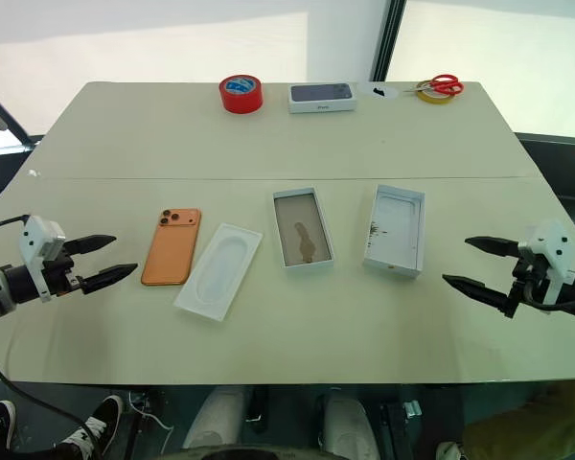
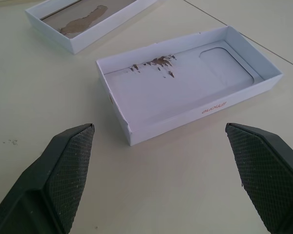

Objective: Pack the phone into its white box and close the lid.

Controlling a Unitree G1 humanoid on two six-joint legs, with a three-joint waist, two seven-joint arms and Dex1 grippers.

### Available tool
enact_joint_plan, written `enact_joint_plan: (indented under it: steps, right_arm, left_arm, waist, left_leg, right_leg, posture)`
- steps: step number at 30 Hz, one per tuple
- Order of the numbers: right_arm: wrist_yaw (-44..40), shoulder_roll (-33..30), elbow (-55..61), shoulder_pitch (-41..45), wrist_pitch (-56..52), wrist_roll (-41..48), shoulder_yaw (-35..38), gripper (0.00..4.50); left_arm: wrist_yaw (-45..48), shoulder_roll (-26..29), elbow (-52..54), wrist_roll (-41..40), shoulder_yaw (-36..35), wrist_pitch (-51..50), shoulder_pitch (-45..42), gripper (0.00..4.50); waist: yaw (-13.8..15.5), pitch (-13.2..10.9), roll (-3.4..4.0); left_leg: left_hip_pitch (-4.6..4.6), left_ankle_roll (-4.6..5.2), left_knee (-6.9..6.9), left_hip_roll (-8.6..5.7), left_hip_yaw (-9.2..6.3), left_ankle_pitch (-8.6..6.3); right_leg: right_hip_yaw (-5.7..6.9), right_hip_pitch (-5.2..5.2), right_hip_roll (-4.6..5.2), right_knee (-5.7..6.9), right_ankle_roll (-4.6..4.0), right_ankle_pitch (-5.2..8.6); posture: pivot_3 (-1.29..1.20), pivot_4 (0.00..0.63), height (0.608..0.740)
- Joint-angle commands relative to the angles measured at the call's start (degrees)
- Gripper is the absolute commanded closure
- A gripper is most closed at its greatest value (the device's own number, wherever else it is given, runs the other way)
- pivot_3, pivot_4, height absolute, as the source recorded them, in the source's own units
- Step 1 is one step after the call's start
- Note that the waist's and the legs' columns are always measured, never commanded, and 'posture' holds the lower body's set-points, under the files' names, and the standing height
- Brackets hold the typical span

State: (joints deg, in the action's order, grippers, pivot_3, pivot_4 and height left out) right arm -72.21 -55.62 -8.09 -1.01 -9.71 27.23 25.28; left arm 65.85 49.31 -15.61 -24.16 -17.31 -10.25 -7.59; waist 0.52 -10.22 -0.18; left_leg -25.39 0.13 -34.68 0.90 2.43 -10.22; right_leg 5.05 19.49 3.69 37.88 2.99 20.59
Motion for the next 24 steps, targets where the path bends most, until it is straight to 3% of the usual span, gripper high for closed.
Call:
enact_joint_plan:
  steps: [1,24]
  right_arm:
    - [0.14,-0.8,1.82,0.44,0.17,0.38,1.17,0.0]
    - [-0.76,-0.14,-1.97,2.18,2.65,-0.64,0.16,0.0]
  left_arm:
    - [0.07,0.43,1.7,-0.33,-0.67,0.13,-0.46,0.03]
    - [-2.39,-0.31,4.26,1.25,0.58,0.09,-0.7,0.03]
  waist:
    - [0.0,0.0,0.0]
    - [0.0,0.0,0.0]
  left_leg:
    - [0.0,0.0,0.0,0.0,0.0,0.0]
    - [0.02,0.05,-0.01,0.0,0.09,0.01]
  right_leg:
    - [0.0,0.0,0.0,0.0,0.02,-0.01]
    - [-0.05,-0.01,0.01,0.0,0.04,-0.03]
  posture:
    - [0.0,0.15,0.74]
    - [0.0,0.15,0.74]
